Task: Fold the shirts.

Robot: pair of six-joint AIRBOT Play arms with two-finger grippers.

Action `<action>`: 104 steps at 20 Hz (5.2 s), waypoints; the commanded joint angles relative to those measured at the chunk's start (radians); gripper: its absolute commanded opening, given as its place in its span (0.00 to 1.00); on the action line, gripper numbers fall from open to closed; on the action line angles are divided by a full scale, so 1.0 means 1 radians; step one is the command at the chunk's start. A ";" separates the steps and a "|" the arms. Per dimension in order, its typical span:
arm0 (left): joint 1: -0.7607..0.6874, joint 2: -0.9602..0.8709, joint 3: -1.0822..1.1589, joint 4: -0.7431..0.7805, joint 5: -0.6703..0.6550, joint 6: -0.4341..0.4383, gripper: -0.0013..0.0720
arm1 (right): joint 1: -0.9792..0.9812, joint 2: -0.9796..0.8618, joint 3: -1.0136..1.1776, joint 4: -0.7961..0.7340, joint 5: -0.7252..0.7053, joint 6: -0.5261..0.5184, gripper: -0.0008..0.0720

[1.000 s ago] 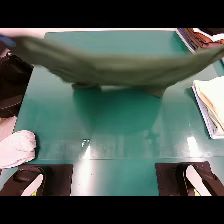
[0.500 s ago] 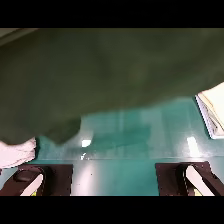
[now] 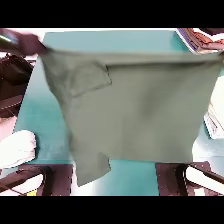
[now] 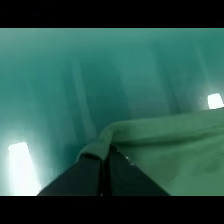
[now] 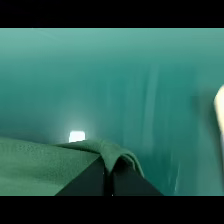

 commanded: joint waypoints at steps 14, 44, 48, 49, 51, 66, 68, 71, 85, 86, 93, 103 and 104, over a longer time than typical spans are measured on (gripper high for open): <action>0.114 -0.451 -0.053 -0.237 0.053 0.113 0.05 | 0.076 -0.465 0.052 -0.118 -0.088 -0.015 0.04; 0.038 0.389 -1.282 -0.309 0.085 -0.019 0.70 | 0.018 0.070 -0.598 -0.008 -0.242 -0.060 0.63; -0.163 0.389 -1.319 -0.353 0.224 -0.056 0.70 | 0.018 0.070 -0.598 -0.008 -0.234 -0.060 0.63; -0.209 0.389 -1.319 -0.353 0.265 -0.082 0.70 | 0.018 0.070 -0.598 -0.008 -0.231 -0.060 0.63; -0.257 0.389 -1.316 -0.357 0.310 -0.126 0.48 | 0.011 0.070 -0.599 -0.019 -0.203 -0.061 0.63; -0.260 0.389 -1.214 -0.363 0.291 -0.071 0.05 | -0.431 0.049 -1.176 -0.141 -0.132 -0.079 0.73; -0.260 0.389 -1.214 -0.364 0.291 -0.072 0.05 | -0.366 0.079 -1.192 -0.095 -0.193 -0.079 0.71; -0.260 0.389 -1.214 -0.364 0.289 -0.072 0.05 | -0.263 0.108 -1.173 -0.087 -0.205 -0.079 0.51; -0.161 0.366 -0.769 -0.111 0.222 -0.074 0.05 | -0.122 0.199 -0.725 -0.087 -0.048 -0.077 0.04; -0.118 0.345 -0.747 -0.111 0.247 -0.056 0.05 | -0.100 0.161 -0.686 -0.087 -0.051 -0.076 0.04; -0.042 -0.044 -0.551 -0.169 0.374 0.061 0.05 | 0.024 -0.198 -0.398 -0.086 -0.116 -0.012 0.04; -0.042 -0.297 -0.348 -0.192 0.395 0.049 0.83 | -0.009 -0.486 -0.115 0.179 -0.158 -0.073 0.66; -0.042 -0.292 -0.331 -0.192 0.369 0.053 0.70 | -0.026 -0.483 -0.113 0.172 -0.146 -0.099 0.66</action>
